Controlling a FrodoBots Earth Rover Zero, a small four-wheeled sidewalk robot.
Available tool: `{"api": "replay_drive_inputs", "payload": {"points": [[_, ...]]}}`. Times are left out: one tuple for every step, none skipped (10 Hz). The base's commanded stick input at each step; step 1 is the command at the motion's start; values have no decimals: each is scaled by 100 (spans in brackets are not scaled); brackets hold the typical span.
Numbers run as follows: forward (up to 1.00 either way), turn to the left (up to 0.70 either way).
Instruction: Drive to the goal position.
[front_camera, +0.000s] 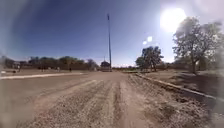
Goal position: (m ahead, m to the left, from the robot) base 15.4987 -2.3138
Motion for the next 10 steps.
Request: {"api": "replay_drive_inputs", "payload": {"points": [[70, 0], [70, 0], [70, 0], [70, 0], [70, 0], [70, 0], [70, 0], [70, 0], [70, 0], [70, 0]]}}
